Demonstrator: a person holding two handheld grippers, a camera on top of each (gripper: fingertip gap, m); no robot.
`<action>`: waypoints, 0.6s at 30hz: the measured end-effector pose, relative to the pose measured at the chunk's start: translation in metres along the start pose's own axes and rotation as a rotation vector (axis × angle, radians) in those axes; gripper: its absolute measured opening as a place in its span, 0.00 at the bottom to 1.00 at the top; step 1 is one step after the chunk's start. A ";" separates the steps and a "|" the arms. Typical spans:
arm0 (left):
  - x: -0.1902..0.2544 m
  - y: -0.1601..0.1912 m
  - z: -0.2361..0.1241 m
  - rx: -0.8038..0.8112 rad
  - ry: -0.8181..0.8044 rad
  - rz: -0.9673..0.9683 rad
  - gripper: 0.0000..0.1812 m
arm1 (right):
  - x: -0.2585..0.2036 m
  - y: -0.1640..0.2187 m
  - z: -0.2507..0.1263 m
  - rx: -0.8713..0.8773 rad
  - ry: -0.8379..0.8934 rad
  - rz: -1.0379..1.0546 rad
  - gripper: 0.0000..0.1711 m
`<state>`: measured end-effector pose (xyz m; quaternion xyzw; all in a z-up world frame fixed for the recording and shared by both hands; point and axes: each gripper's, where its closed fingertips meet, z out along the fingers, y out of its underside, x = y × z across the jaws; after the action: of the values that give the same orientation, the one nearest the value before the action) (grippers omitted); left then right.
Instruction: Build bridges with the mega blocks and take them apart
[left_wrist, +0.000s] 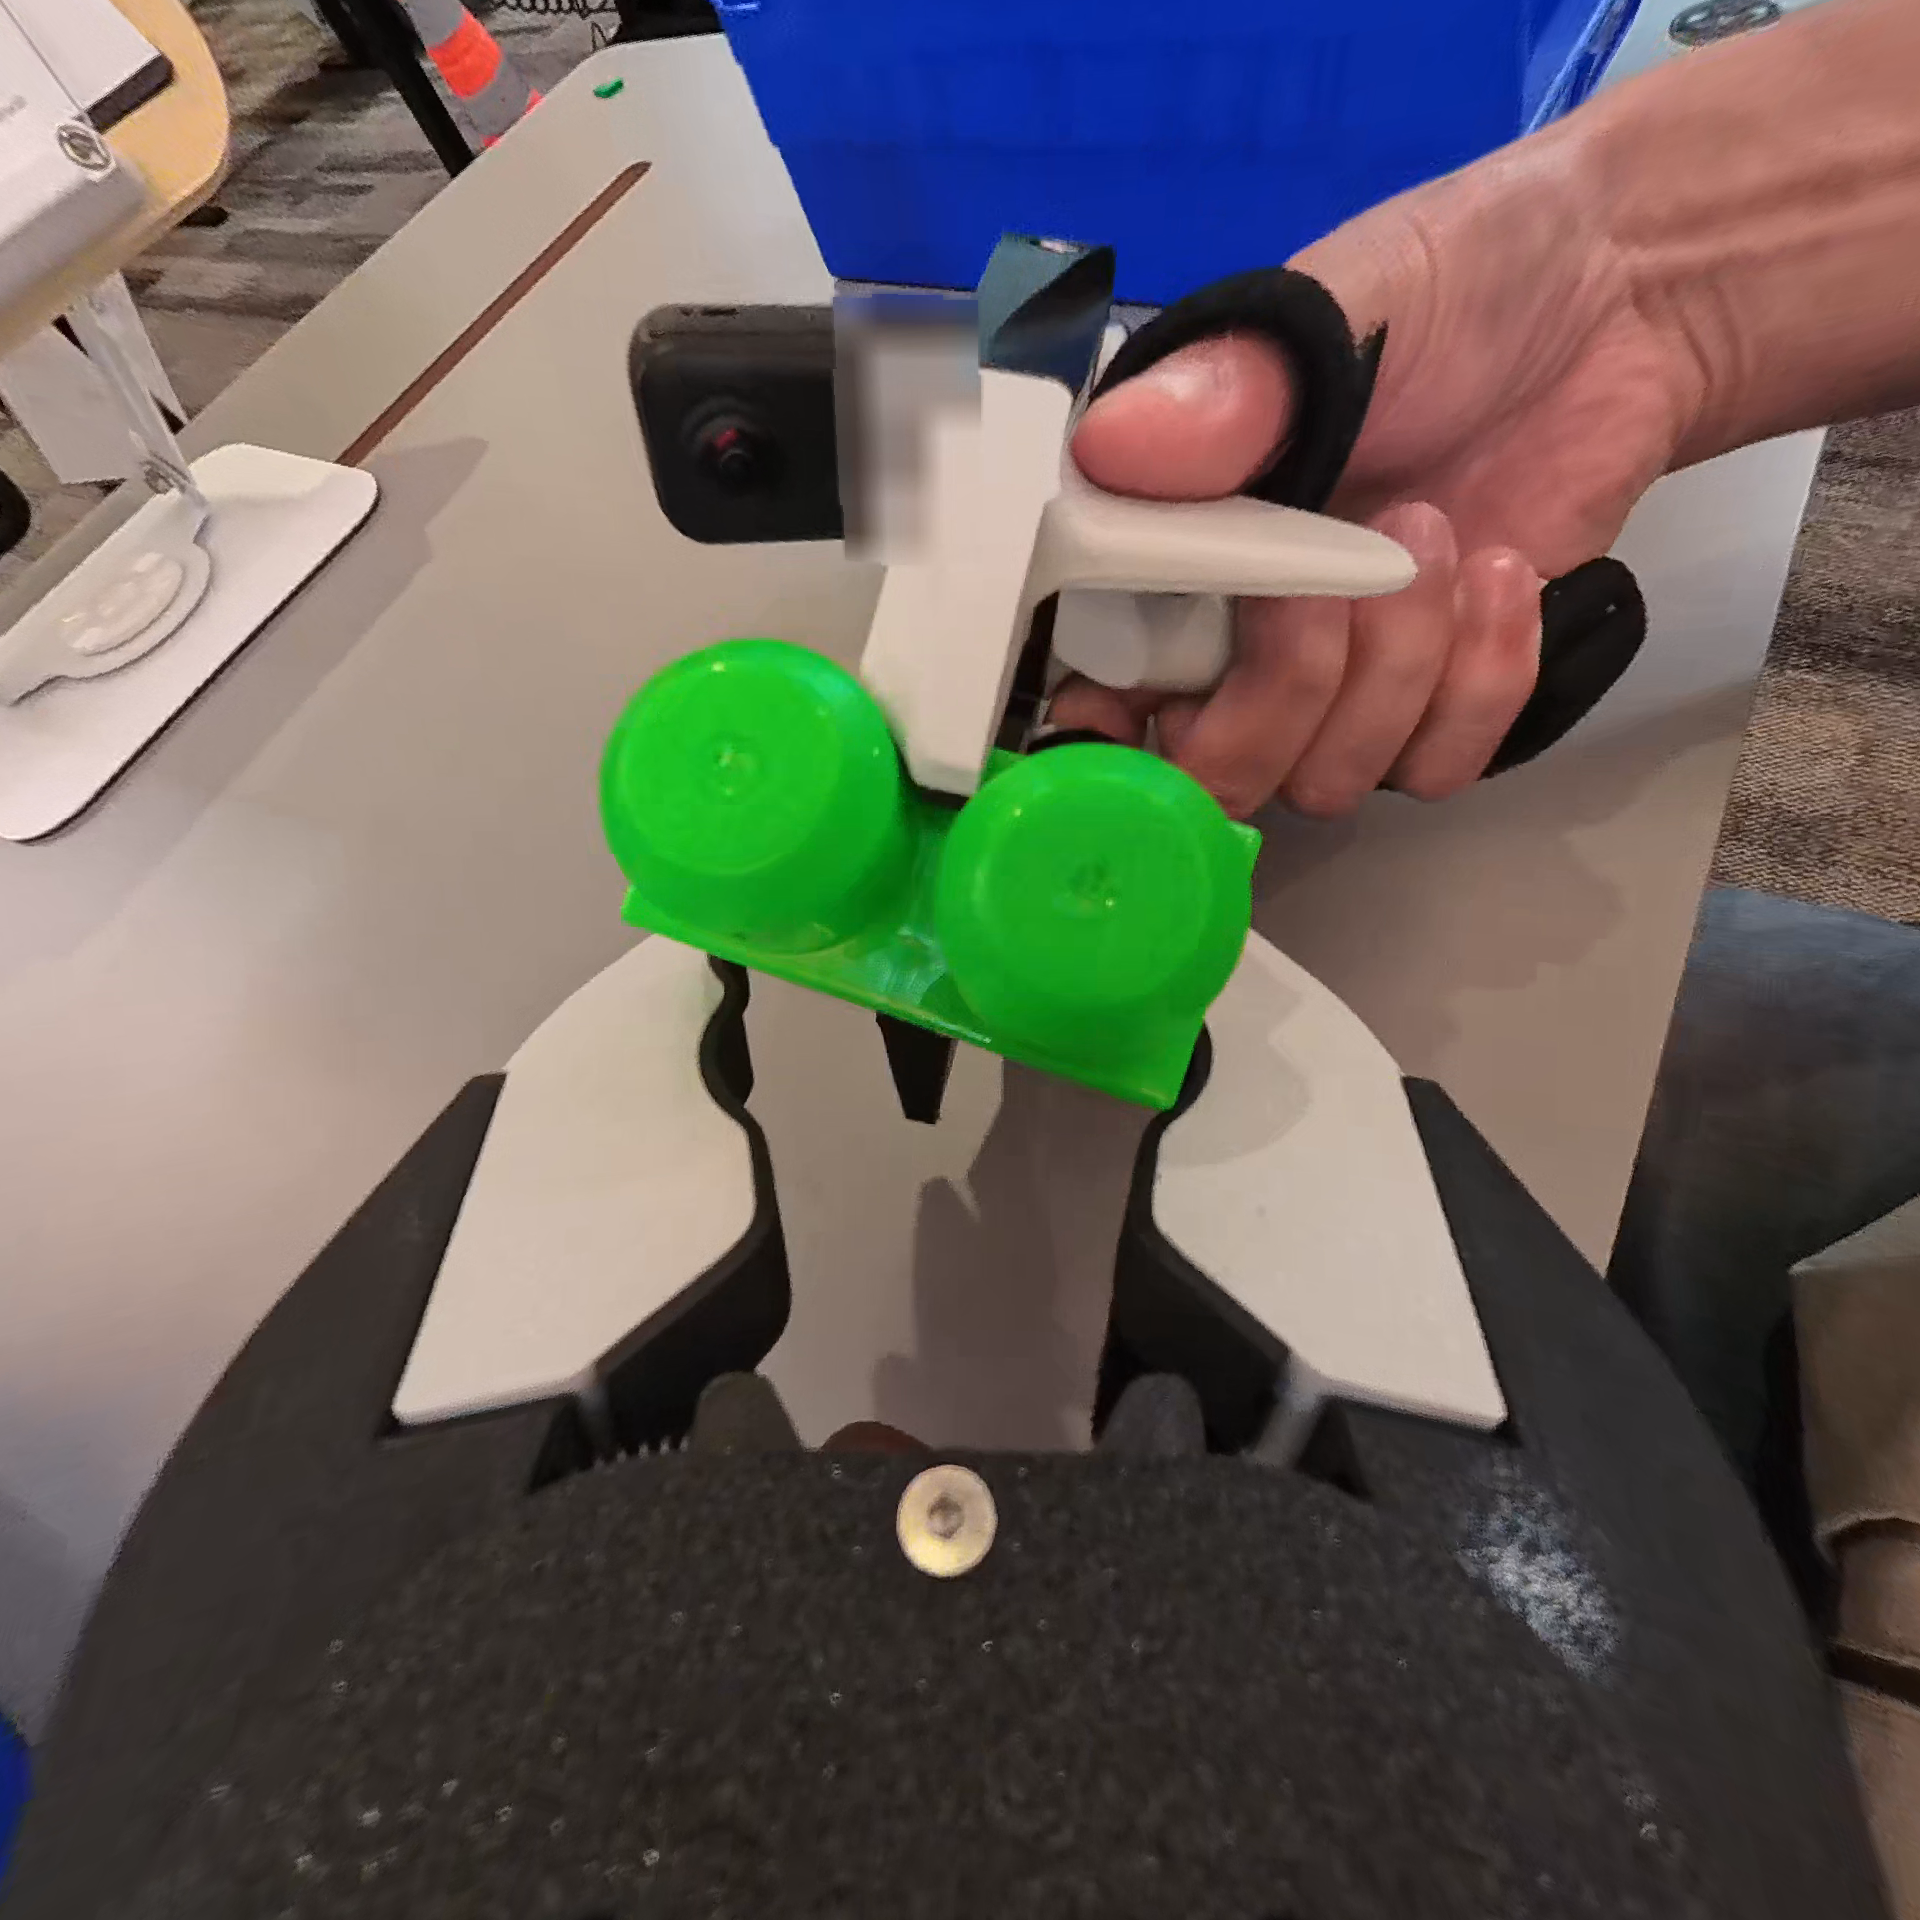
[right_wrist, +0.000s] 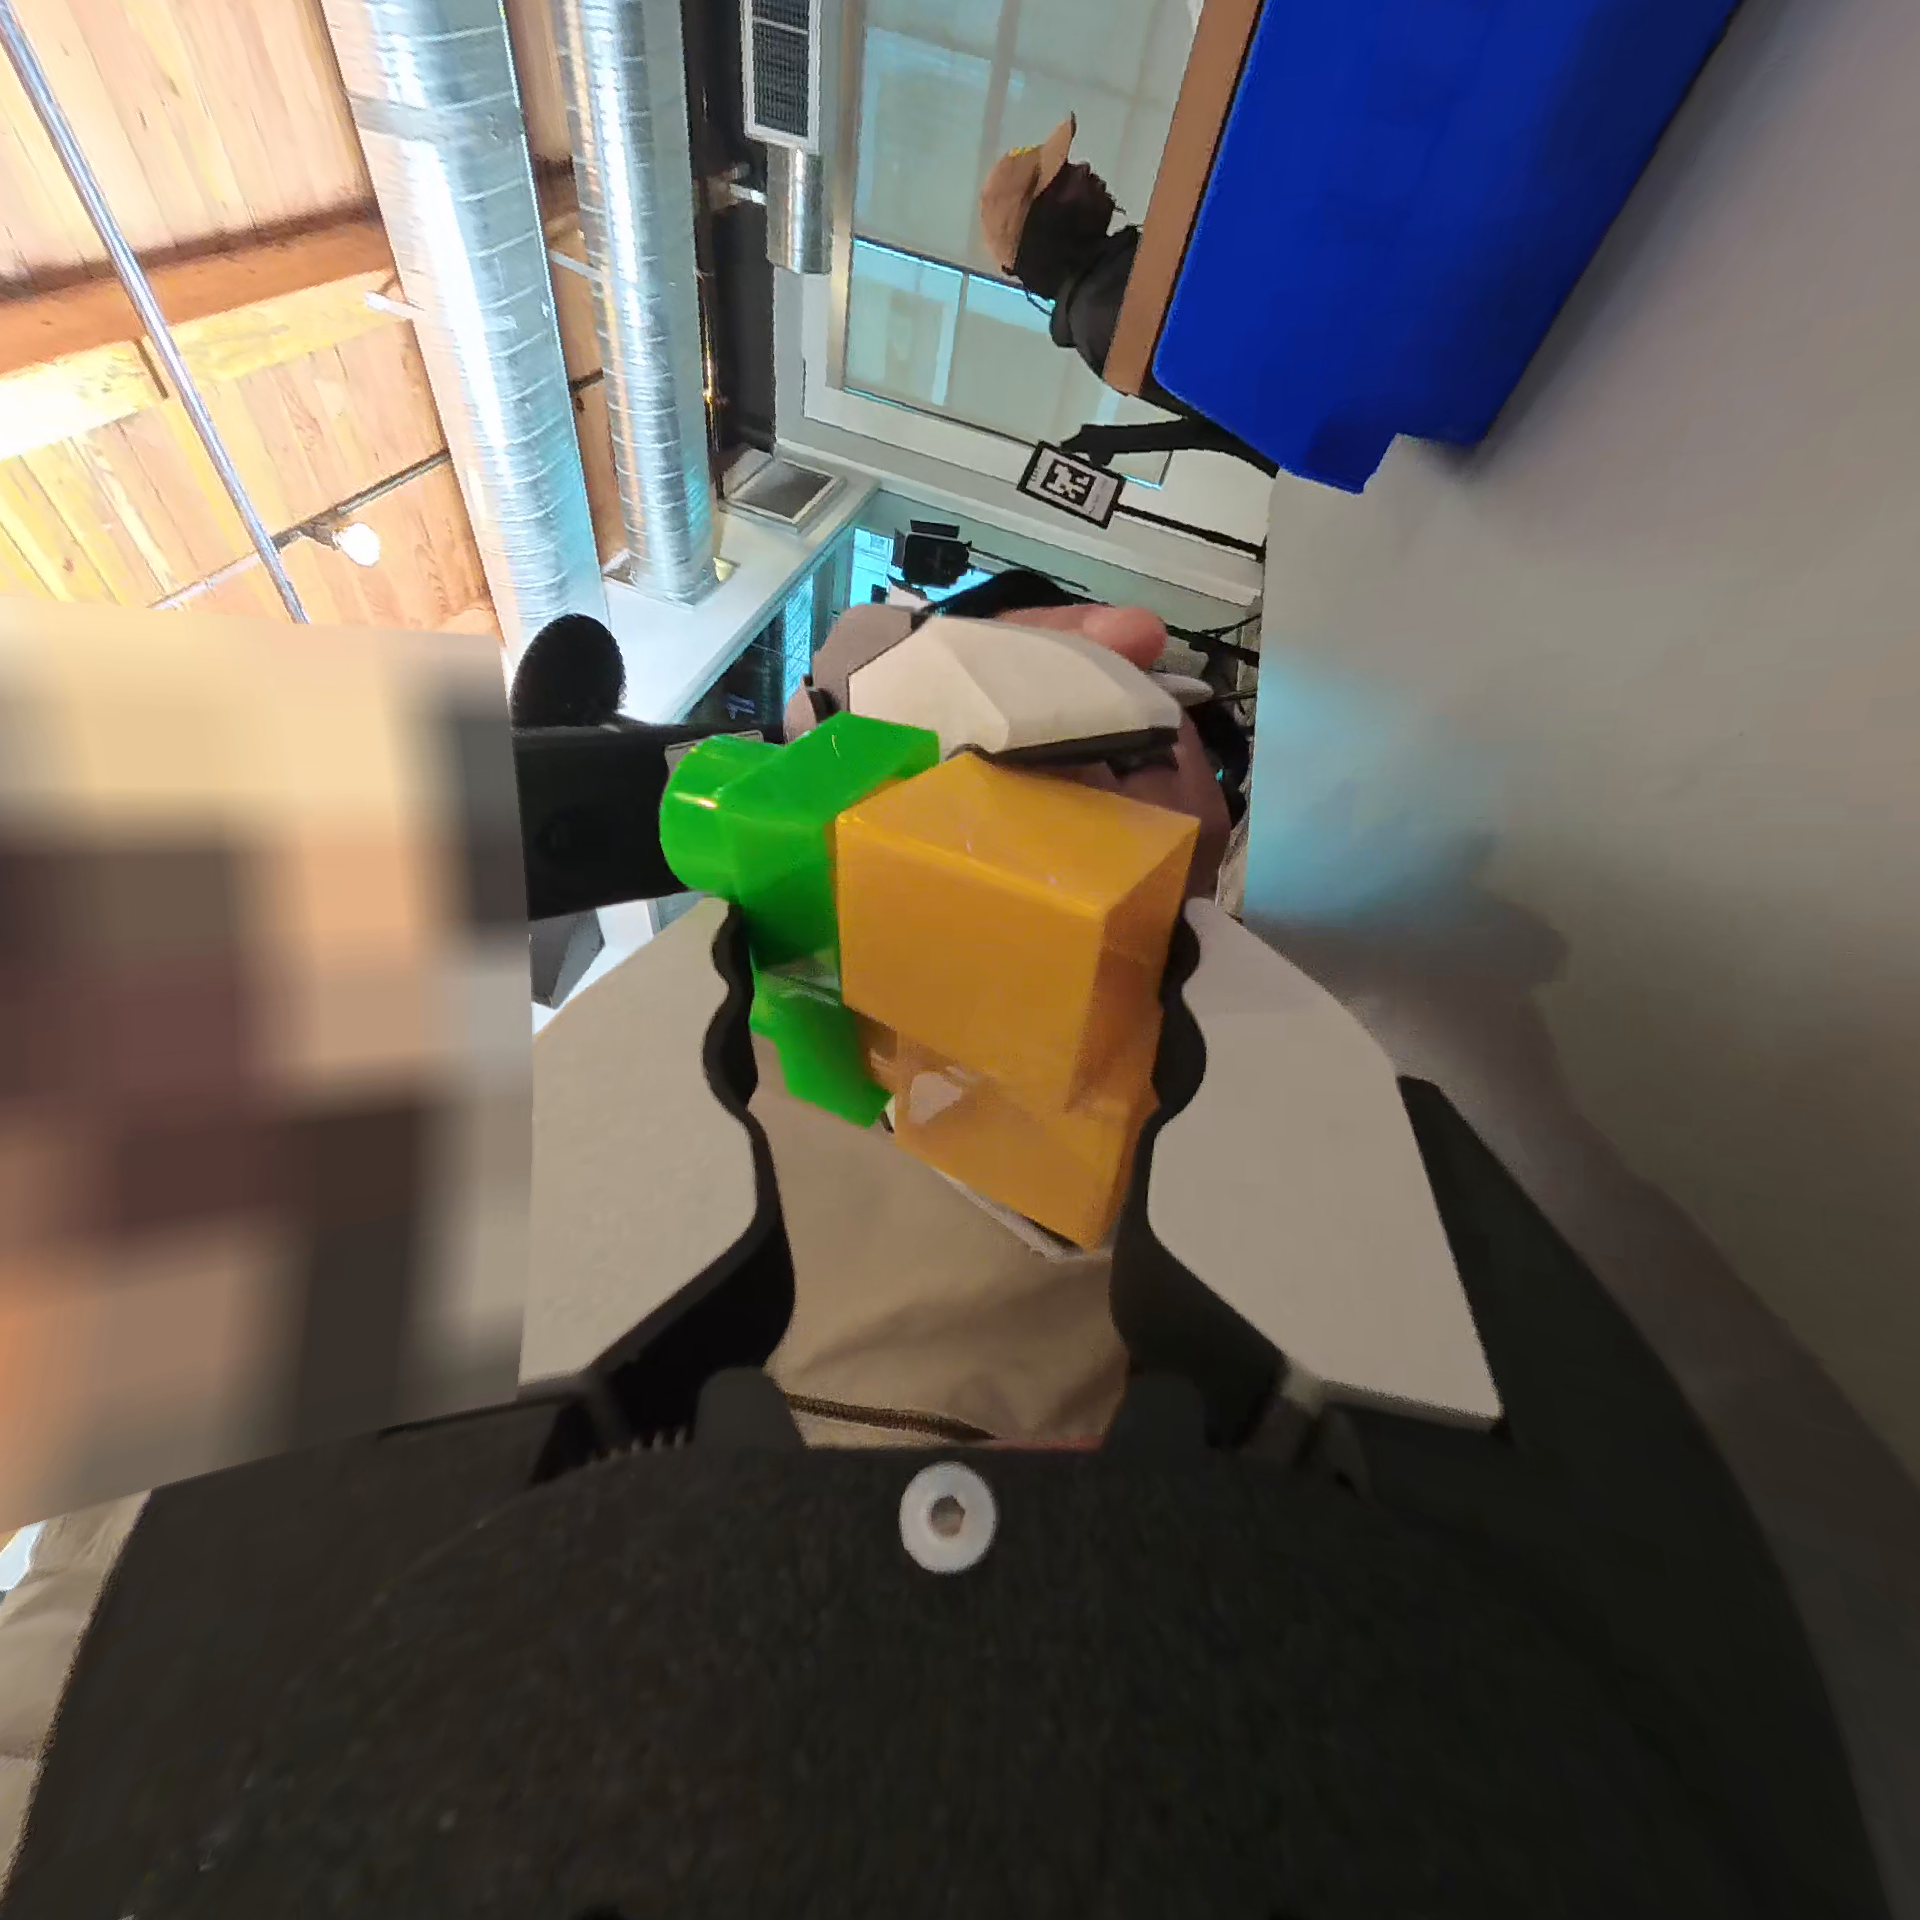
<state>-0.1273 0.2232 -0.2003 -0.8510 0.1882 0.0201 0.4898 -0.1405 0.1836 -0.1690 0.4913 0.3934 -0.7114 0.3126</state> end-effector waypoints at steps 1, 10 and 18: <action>0.000 0.000 0.000 -0.003 0.006 -0.005 0.42 | 0.001 0.000 0.000 -0.002 0.001 -0.003 0.44; 0.001 0.006 0.002 -0.016 0.016 0.004 0.42 | 0.004 0.001 -0.001 0.017 -0.031 0.013 0.43; -0.004 0.002 -0.005 0.008 0.042 -0.050 0.42 | 0.000 -0.001 -0.005 0.044 -0.035 0.002 0.50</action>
<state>-0.1322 0.2190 -0.1986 -0.8536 0.1773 -0.0108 0.4896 -0.1390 0.1886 -0.1696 0.4857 0.3718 -0.7281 0.3095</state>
